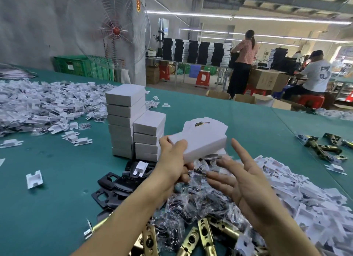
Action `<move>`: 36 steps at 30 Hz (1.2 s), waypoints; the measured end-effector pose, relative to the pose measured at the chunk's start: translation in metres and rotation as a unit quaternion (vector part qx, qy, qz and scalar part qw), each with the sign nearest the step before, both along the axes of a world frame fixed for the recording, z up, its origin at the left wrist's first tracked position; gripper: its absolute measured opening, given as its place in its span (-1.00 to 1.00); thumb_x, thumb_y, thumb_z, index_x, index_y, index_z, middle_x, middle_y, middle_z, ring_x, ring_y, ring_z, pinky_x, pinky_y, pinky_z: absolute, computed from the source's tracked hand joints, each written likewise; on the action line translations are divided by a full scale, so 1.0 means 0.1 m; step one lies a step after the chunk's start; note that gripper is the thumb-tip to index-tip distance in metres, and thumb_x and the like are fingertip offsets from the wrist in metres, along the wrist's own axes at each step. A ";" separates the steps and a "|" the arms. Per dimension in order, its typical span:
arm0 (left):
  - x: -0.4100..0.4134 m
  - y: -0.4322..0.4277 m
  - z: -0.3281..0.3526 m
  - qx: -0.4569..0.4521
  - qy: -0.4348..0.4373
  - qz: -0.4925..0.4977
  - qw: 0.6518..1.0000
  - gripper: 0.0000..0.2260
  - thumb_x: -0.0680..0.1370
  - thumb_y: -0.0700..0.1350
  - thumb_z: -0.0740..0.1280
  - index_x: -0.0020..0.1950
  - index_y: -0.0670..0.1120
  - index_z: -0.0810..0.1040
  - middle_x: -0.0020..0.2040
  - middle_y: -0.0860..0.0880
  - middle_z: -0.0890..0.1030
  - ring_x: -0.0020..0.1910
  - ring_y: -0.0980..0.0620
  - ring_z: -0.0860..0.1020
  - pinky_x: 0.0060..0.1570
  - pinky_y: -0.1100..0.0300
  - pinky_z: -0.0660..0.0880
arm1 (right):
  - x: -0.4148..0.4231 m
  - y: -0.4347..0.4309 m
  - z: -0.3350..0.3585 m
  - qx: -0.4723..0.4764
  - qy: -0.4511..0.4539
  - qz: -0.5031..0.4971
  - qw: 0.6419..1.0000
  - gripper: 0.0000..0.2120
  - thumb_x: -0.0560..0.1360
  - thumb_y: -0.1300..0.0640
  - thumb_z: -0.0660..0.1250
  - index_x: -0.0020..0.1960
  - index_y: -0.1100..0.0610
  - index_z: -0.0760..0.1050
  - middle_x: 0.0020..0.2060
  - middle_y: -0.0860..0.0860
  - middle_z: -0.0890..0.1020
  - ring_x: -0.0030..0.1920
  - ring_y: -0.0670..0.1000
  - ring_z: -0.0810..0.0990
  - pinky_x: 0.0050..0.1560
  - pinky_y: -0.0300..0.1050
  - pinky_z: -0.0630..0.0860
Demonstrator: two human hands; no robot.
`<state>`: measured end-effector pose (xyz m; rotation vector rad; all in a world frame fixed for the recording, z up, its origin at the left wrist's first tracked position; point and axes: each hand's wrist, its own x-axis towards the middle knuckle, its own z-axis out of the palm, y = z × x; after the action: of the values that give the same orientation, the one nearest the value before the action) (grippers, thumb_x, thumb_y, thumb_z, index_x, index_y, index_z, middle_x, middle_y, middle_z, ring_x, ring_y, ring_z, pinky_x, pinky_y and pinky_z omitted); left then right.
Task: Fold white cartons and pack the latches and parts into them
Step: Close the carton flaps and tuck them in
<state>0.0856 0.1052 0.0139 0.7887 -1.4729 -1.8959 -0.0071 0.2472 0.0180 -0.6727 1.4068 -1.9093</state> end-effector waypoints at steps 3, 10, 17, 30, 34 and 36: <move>-0.14 -0.30 0.07 -0.012 0.033 0.105 0.994 -0.87 0.66 -0.05 0.15 0.05 0.08 0.18 -0.22 -0.17 0.45 -0.63 0.18 0.34 -0.61 0.29 0.26 | 0.00 0.02 0.01 0.027 0.021 0.010 0.999 -0.37 0.33 0.05 0.42 0.38 -0.20 0.40 0.14 0.16 0.60 -0.09 0.16 0.73 -0.12 -0.05 0.69; -0.35 -0.82 0.20 0.002 0.049 0.236 0.971 -0.76 0.63 -0.16 0.15 0.13 0.09 0.11 -0.19 -0.17 0.46 -0.55 0.10 0.39 -0.56 0.27 0.37 | -0.04 0.07 0.02 0.047 0.028 0.037 0.998 -0.56 0.27 0.01 0.45 0.16 -0.05 0.63 -0.05 0.11 0.71 -0.16 0.15 0.72 -0.17 -0.07 0.64; -0.25 -0.86 0.04 -0.088 -0.025 0.267 0.959 -0.59 0.65 0.07 0.23 0.41 0.08 0.11 -0.20 -0.17 0.64 -0.66 0.09 0.40 -0.61 0.26 0.43 | -0.04 0.06 0.00 0.076 0.031 0.045 0.996 -0.62 0.34 0.01 0.44 0.15 0.00 0.63 -0.11 0.10 0.72 -0.17 0.14 0.71 -0.17 -0.07 0.61; -0.26 -0.79 -0.06 -0.209 0.068 0.329 0.918 -0.83 0.64 -0.14 0.29 0.14 0.14 0.43 -0.27 -0.06 0.63 -0.43 0.07 0.61 -0.40 0.11 0.62 | -0.02 0.11 0.02 0.142 0.100 0.039 0.984 -0.85 0.57 0.14 0.34 0.10 0.02 0.63 -0.10 0.06 0.73 -0.19 0.04 0.70 -0.18 -0.14 0.60; -0.24 -0.84 -0.10 -0.258 0.024 0.322 0.911 -0.89 0.62 -0.16 0.30 0.02 0.07 0.48 -0.15 -0.03 0.64 -0.37 0.14 0.63 -0.18 0.01 0.65 | -0.11 0.00 0.06 0.238 0.183 0.078 0.951 -0.89 0.58 0.10 0.34 0.06 -0.02 0.62 -0.12 0.03 0.69 -0.28 -0.05 0.66 -0.28 -0.22 0.57; -0.24 -0.83 -0.12 -0.281 0.002 0.319 0.905 -0.92 0.62 -0.16 0.30 0.05 0.01 0.53 -0.15 0.04 0.63 -0.29 0.04 0.66 -0.06 -0.06 0.62 | -0.25 -0.20 0.10 0.318 0.286 0.093 0.899 -0.88 0.60 0.12 0.30 0.09 0.04 0.60 -0.13 0.01 0.65 -0.31 -0.05 0.63 -0.32 -0.22 0.56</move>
<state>0.0620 0.0219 0.0022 0.8393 -1.4183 -0.9226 -0.0322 0.2272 0.0278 -1.0260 2.0961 -1.0158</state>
